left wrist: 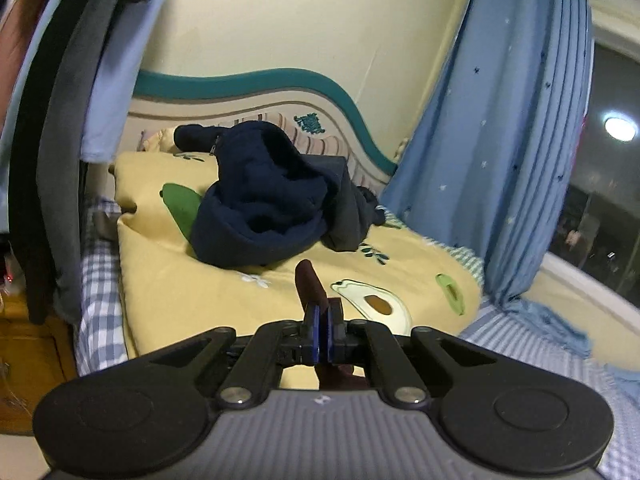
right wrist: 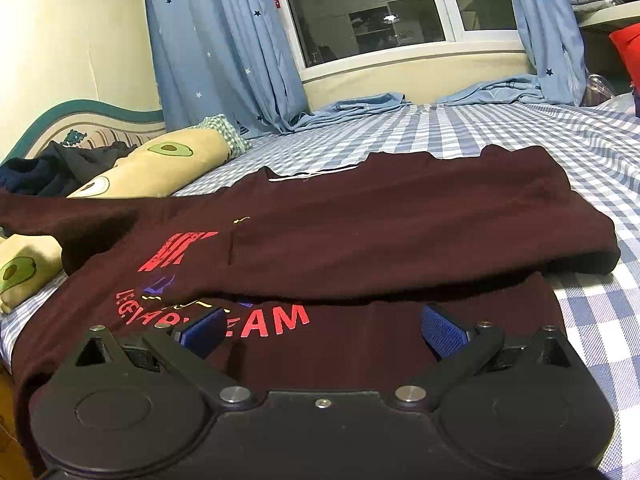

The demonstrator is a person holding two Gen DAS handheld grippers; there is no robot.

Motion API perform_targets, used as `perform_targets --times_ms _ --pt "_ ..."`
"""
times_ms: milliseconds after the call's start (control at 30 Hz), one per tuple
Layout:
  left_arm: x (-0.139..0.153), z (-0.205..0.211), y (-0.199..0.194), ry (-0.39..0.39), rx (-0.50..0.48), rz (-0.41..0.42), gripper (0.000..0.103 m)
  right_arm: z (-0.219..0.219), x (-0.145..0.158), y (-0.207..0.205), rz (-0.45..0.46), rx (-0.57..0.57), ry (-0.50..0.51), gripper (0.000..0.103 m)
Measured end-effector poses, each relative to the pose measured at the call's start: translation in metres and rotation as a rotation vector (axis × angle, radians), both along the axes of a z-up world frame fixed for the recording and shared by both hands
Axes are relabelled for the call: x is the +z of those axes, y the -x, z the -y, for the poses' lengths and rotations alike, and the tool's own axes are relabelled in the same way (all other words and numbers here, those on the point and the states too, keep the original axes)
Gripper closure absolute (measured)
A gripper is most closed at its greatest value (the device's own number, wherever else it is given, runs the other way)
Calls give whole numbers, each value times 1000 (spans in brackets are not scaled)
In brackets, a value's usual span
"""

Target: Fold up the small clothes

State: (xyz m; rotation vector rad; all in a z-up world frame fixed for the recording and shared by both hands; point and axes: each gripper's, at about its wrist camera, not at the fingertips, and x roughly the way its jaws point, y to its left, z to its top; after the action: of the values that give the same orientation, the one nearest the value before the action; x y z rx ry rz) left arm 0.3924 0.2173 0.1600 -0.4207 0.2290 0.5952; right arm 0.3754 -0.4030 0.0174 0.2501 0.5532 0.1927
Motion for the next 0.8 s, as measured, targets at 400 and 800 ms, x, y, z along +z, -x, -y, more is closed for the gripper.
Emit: perform_targets --times_ms 400,800 --pt "-43 -24 -82 15 10 -180 16 6 -1 3 9 8 -31 0" --pt "-74 -30 -3 -497 -331 -261 1 9 -1 3 15 12 -60 0"
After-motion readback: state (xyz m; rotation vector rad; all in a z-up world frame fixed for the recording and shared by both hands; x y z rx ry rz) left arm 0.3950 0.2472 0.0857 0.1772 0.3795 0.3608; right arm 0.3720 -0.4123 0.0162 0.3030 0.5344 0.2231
